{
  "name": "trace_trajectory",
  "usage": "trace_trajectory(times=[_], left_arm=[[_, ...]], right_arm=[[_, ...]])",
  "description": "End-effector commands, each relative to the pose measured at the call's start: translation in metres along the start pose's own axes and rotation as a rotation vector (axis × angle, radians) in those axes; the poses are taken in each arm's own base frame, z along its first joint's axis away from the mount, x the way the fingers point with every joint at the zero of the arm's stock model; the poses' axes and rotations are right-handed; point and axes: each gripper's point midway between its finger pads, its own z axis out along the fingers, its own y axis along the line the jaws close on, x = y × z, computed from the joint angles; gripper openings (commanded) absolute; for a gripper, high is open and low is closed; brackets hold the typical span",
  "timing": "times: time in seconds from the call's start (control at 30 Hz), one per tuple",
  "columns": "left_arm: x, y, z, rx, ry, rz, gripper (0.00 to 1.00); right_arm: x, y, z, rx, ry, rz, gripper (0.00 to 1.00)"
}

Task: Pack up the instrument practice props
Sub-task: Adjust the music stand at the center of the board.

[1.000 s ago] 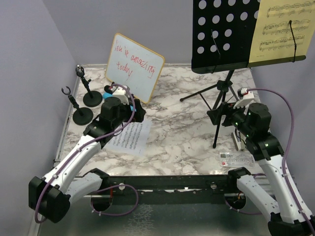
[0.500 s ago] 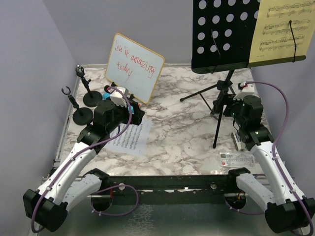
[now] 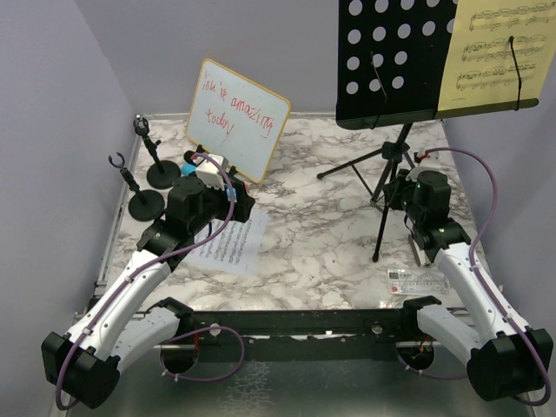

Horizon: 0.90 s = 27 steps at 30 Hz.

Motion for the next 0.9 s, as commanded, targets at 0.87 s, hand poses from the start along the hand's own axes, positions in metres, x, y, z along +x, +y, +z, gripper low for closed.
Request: trace_trajectory(times=[0.87], left_arm=[[-0.005,0.017,-0.01,-0.107,-0.053,0.002,0.99]], right_arm=[[0.002,0.124,0.068,0.317,-0.04,0.408,0.01]])
